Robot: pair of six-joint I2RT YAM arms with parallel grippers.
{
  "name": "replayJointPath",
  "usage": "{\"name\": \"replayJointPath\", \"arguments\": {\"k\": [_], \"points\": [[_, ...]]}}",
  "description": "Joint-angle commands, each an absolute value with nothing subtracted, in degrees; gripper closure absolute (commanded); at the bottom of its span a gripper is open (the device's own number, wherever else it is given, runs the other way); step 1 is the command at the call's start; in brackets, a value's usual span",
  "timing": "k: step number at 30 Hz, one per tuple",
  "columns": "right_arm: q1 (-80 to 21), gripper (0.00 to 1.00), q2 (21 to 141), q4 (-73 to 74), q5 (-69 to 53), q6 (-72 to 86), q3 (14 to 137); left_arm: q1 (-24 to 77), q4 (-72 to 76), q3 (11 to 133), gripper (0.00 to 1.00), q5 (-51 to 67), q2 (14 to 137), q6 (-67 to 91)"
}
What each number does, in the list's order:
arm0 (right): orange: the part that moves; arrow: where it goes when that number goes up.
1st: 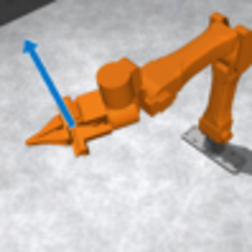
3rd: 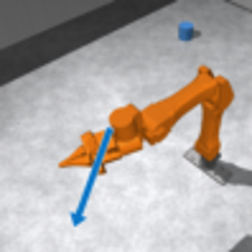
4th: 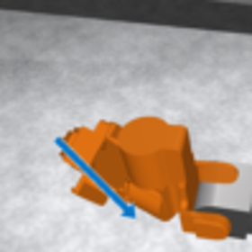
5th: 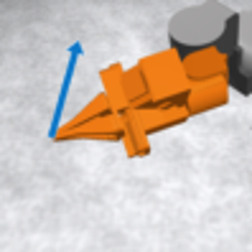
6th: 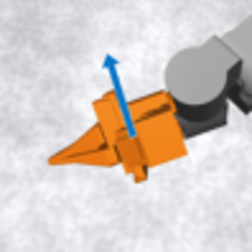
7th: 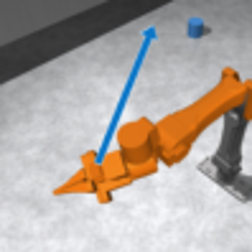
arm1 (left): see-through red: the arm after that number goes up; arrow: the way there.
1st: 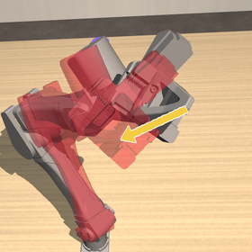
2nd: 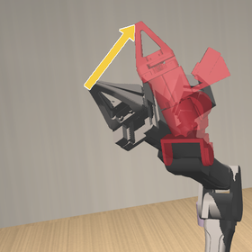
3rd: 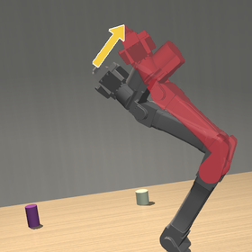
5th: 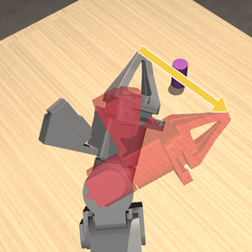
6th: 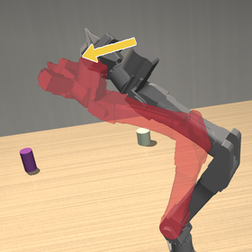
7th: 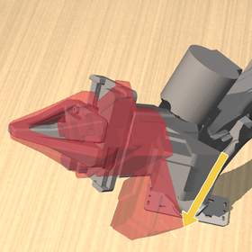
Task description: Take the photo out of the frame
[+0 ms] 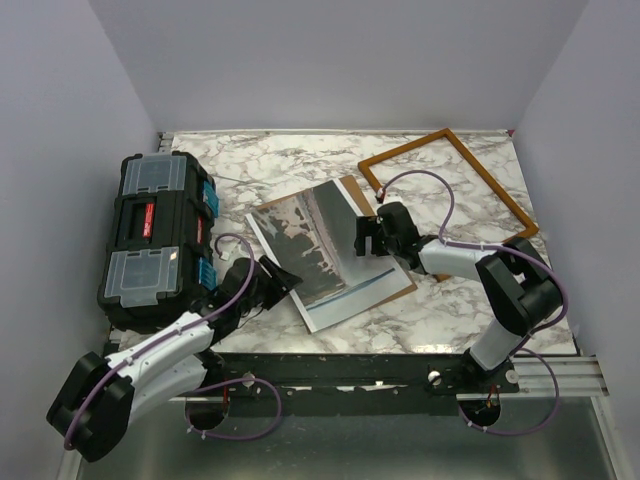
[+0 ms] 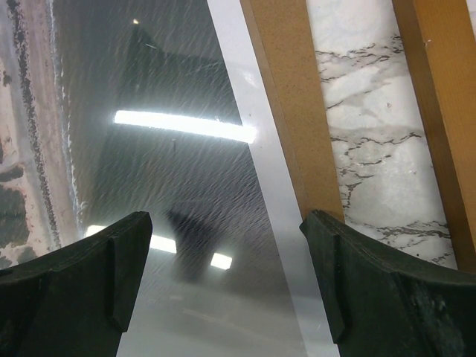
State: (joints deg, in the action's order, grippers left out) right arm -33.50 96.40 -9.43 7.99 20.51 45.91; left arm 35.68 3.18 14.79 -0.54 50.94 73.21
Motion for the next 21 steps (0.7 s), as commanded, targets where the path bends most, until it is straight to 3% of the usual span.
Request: {"name": "replayJointPath", "arguments": {"k": [1, 9, 12, 14, 21], "points": [[-33.75, 0.09, 99.12, -3.71, 3.48, 22.04, 45.19, 35.64, 5.79, 18.01, 0.52, 1.80, 51.76, 71.68], [-33.74, 0.08, 98.75, -2.93, 3.12, 20.82, 45.56, 35.66, 5.25, 19.57, 0.82, 3.02, 52.99, 70.14], [-33.75, 0.07, 98.49, -2.40, 2.61, 19.92, 45.90, 35.50, 1.80, 21.69, 0.89, 4.49, 54.22, 69.83], [-33.71, 0.07, 97.86, -1.71, 2.84, 19.45, 46.21, 35.01, -0.56, 23.21, 0.99, 6.10, 55.26, 69.46], [-33.99, 0.03, 93.47, 2.29, 3.06, 17.75, 47.72, 33.98, -4.30, 24.78, 1.00, 9.61, 58.15, 70.80]]}}
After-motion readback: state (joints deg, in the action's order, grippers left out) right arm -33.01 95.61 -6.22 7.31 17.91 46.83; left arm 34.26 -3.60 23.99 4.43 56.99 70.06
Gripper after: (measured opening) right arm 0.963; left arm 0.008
